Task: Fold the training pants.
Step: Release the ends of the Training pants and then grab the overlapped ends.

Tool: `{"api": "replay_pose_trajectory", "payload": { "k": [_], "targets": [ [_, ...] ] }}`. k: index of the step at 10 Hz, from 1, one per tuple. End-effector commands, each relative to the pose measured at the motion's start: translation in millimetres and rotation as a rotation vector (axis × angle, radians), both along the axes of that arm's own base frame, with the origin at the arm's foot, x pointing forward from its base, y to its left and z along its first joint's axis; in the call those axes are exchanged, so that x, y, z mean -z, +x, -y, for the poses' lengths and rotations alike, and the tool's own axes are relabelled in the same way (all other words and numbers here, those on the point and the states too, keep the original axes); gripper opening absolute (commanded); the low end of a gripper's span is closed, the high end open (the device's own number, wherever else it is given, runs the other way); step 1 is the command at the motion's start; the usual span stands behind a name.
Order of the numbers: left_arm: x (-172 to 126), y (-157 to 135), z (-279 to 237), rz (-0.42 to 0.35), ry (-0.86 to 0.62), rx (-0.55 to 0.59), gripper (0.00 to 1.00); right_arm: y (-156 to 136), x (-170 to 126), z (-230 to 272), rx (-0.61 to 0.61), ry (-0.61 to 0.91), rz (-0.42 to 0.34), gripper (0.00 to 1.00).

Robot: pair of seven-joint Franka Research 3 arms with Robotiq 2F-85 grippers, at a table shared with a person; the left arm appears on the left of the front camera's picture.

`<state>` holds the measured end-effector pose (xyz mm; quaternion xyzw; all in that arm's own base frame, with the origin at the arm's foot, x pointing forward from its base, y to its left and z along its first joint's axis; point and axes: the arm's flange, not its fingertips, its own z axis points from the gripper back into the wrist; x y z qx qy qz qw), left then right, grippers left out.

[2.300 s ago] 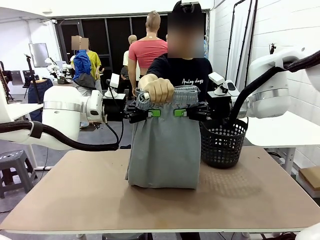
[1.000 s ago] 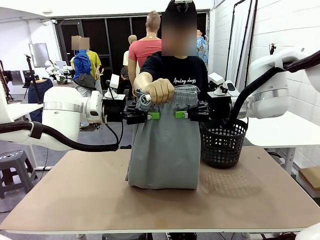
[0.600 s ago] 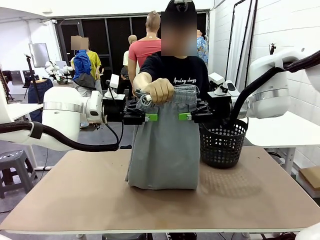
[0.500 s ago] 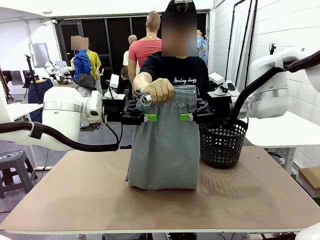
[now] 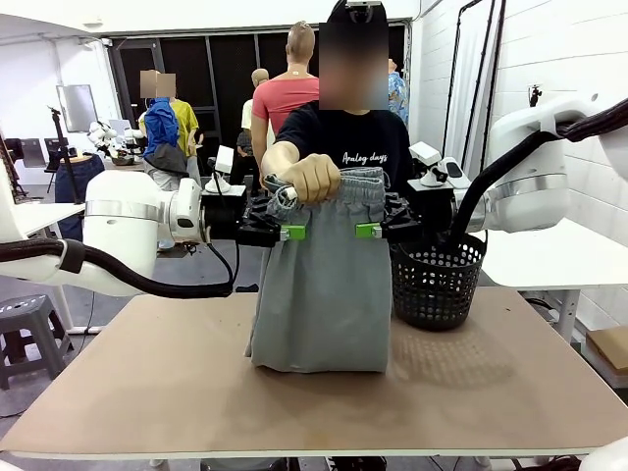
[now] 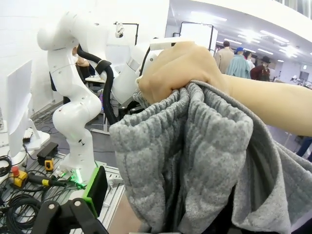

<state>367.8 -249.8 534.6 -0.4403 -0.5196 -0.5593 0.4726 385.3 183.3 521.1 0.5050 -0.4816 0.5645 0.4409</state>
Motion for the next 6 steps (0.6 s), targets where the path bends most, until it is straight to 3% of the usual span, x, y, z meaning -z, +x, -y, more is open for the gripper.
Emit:
{"api": "replay_pose_trajectory", "payload": {
  "k": [1, 6],
  "targets": [
    [1.6, -3.3, -0.6, 0.001, -0.021, -0.029, 1.0, -0.5, -0.2, 4.8, -0.006, 0.004, -0.018, 1.0],
    [4.5, -12.4, -15.0, -0.001, -0.043, -0.097, 1.0, -3.4, -4.7, 24.1, 0.048, 0.005, -0.033, 1.0]
  ]
}}
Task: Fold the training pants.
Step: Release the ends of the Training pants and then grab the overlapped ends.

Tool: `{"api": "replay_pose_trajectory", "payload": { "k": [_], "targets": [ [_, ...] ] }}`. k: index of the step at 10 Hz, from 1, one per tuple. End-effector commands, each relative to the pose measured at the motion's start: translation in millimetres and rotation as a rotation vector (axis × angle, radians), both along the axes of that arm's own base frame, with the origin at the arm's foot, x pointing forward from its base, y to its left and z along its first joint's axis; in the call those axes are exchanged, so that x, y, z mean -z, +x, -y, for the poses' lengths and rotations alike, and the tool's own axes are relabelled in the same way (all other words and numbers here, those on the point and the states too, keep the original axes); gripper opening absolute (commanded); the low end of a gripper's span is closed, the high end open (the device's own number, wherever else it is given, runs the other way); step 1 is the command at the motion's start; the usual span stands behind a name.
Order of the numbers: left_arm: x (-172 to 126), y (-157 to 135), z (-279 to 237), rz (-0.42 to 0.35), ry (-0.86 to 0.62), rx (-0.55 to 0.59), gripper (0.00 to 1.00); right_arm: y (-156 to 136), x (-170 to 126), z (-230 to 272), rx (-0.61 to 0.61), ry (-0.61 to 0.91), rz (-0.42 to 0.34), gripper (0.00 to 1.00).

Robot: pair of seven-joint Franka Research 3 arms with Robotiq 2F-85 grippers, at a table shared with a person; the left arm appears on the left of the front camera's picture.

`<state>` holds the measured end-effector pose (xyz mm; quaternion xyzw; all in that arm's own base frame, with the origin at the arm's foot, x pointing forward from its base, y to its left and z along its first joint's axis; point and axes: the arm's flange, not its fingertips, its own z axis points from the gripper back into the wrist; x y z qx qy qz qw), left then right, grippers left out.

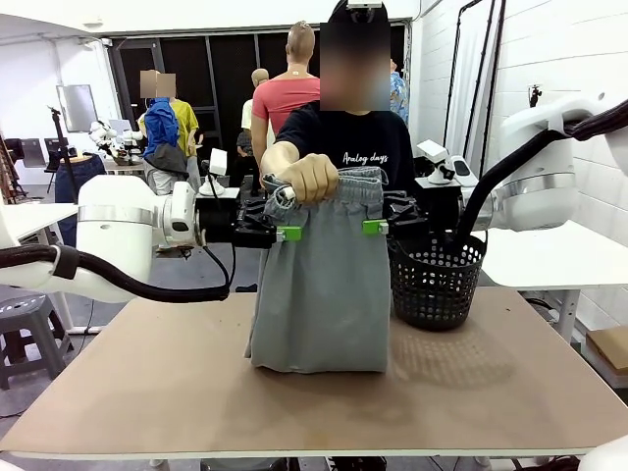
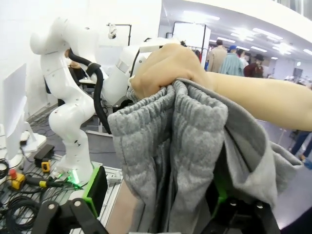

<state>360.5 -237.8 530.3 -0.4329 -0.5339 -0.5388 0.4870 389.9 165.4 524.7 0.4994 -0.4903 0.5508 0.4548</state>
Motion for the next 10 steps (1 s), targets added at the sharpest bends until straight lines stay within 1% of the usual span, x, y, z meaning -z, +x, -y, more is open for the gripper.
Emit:
{"api": "replay_pose_trajectory", "payload": {
  "k": [1, 6, 10],
  "targets": [
    [0.4, -7.4, -6.6, 0.01, -0.027, -0.057, 1.0, -8.7, -1.2, 11.0, 0.019, 0.002, -0.022, 1.0],
    [1.1, -16.3, -23.1, 0.011, -0.026, -0.113, 1.0, -11.9, 8.1, 25.3, 0.059, -0.015, -0.03, 1.0],
    [-1.0, -24.4, -35.4, 0.019, -0.027, -0.143, 1.0, -13.1, 6.6, 29.9, 0.084, -0.011, -0.026, 1.0]
  ]
}}
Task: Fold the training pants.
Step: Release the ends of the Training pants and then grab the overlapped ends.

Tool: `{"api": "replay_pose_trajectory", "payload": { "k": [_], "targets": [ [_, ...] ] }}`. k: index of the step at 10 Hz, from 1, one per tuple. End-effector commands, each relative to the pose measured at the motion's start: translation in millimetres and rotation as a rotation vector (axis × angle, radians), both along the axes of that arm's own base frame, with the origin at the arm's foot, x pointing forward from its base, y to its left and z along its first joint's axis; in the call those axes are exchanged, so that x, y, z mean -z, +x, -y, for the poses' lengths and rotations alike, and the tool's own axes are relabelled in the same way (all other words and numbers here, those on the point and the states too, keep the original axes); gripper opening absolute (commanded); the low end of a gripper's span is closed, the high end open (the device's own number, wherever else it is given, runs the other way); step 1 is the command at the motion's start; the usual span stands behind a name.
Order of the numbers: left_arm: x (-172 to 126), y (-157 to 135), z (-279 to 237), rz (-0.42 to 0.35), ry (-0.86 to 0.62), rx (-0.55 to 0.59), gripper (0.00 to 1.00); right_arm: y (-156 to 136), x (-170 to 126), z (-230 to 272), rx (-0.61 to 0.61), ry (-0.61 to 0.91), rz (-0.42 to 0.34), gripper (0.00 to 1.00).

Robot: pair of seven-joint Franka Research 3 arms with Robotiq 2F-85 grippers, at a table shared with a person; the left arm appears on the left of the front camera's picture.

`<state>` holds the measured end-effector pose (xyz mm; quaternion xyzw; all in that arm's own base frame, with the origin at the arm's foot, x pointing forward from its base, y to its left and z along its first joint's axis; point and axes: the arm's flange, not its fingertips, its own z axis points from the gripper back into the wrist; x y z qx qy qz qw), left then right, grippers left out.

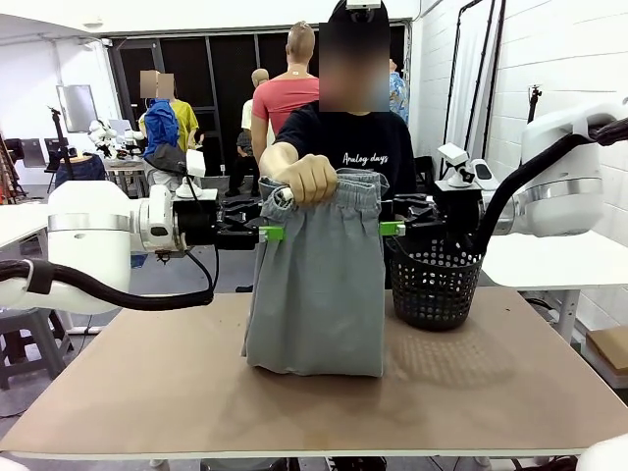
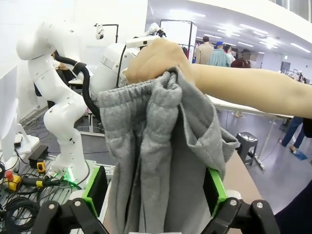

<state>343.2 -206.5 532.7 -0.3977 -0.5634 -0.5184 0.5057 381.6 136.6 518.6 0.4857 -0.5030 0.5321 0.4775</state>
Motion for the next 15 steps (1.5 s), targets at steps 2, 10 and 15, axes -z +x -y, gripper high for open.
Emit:
{"api": "replay_pose_trajectory", "payload": {
  "k": [2, 10, 15],
  "targets": [
    [2.2, -9.1, -12.2, -0.012, -0.027, -0.056, 1.0, -6.7, -0.7, 8.0, 0.045, -0.014, -0.013, 1.0],
    [5.1, -4.4, -19.6, 0.011, 0.01, 0.037, 1.0, -19.8, 8.7, 5.8, 0.029, -0.021, -0.035, 1.0],
    [0.8, 4.6, -21.1, 0.009, 0.021, 0.059, 1.0, -37.9, 11.1, 2.4, -0.049, -0.046, -0.107, 1.0]
  ]
}}
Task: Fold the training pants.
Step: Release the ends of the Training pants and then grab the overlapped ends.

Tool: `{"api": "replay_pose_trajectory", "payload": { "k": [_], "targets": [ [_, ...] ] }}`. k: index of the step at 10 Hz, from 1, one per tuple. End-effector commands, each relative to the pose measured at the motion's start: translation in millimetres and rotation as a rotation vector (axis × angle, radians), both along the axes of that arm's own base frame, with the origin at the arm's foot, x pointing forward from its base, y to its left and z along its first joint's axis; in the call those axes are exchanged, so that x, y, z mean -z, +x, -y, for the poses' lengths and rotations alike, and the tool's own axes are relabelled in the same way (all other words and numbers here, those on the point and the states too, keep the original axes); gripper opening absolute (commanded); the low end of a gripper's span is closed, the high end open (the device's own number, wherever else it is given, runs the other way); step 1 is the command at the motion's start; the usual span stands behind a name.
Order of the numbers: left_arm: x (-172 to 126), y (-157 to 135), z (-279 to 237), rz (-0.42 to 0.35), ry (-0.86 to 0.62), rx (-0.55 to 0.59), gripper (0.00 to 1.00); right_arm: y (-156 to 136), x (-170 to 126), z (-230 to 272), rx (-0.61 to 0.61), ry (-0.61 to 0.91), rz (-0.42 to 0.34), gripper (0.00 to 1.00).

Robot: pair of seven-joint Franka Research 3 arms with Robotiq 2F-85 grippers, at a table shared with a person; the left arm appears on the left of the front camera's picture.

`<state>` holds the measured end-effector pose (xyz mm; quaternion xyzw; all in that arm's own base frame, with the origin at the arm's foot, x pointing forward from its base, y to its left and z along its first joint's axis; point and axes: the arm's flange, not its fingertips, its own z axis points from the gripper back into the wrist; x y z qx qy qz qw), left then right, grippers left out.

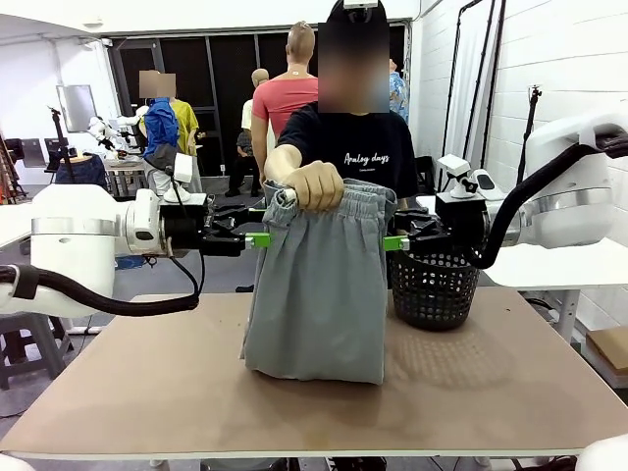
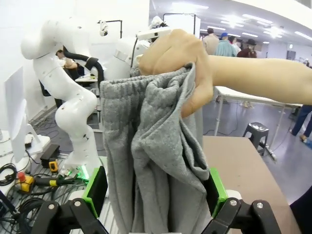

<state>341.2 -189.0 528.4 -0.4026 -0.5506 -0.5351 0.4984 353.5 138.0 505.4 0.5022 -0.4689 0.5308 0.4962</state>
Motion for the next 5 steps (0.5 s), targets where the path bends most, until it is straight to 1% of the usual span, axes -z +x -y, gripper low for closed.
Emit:
{"api": "replay_pose_trajectory", "payload": {
  "k": [1, 5],
  "targets": [
    [-3.3, 7.7, -3.3, 0.007, -0.003, 0.019, 1.0, -12.6, -1.3, 3.0, -0.041, -0.011, -0.053, 1.0],
    [-3.8, 10.6, -2.2, 0.0, -0.006, 0.021, 1.0, -21.7, 4.5, -10.4, -0.091, -0.016, -0.069, 1.0]
  ]
}}
